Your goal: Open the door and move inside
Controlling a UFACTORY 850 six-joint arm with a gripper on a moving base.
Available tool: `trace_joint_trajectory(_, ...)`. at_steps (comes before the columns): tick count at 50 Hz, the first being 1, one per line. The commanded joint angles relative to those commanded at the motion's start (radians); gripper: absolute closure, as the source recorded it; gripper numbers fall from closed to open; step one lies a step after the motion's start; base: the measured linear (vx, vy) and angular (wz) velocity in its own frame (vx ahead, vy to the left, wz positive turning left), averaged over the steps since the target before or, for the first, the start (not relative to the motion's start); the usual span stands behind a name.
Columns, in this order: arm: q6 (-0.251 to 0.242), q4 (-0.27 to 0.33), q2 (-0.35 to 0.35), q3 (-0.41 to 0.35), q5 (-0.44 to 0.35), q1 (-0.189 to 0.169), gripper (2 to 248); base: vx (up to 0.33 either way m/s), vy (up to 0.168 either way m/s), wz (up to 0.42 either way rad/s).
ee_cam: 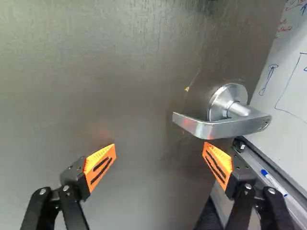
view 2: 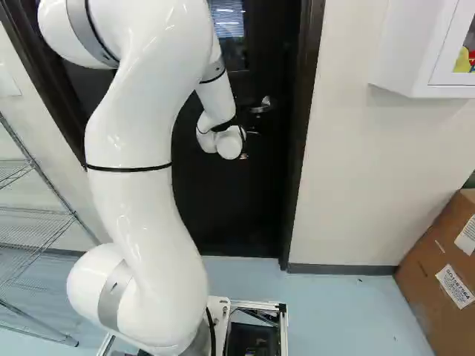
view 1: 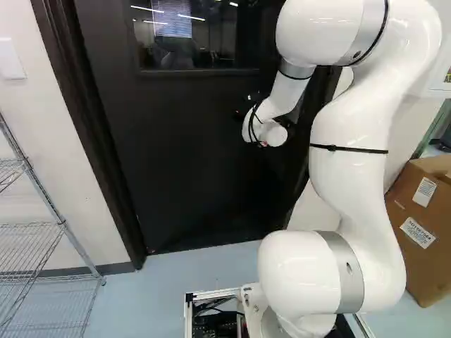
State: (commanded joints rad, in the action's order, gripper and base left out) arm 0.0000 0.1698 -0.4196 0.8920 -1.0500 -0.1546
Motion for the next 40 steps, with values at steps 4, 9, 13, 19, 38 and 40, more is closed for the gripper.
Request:
trace_joint_trajectory(4, 0.000, 0.000, -0.017, 0.022, 0.000, 0.000, 3, 0.000, 0.000, 0.000)
trace_joint_trajectory(9, 0.000, 0.000, -0.038, 0.047, 0.000, 0.001, 3, 0.000, 0.000, 0.000)
trace_joint_trajectory(13, 0.000, 0.000, -0.053, 0.067, 0.000, 0.002, 3, 0.000, 0.000, 0.000)
trace_joint_trajectory(19, 0.000, 0.000, -0.075, 0.095, 0.000, 0.004, 3, 0.000, 0.000, 0.000)
trace_joint_trajectory(38, 0.000, 0.000, -0.140, 0.180, 0.000, 0.009, 3, 0.000, 0.000, 0.000)
trace_joint_trajectory(40, 0.000, 0.000, -0.143, 0.184, 0.000, 0.009, 3, 0.000, 0.000, 0.000)
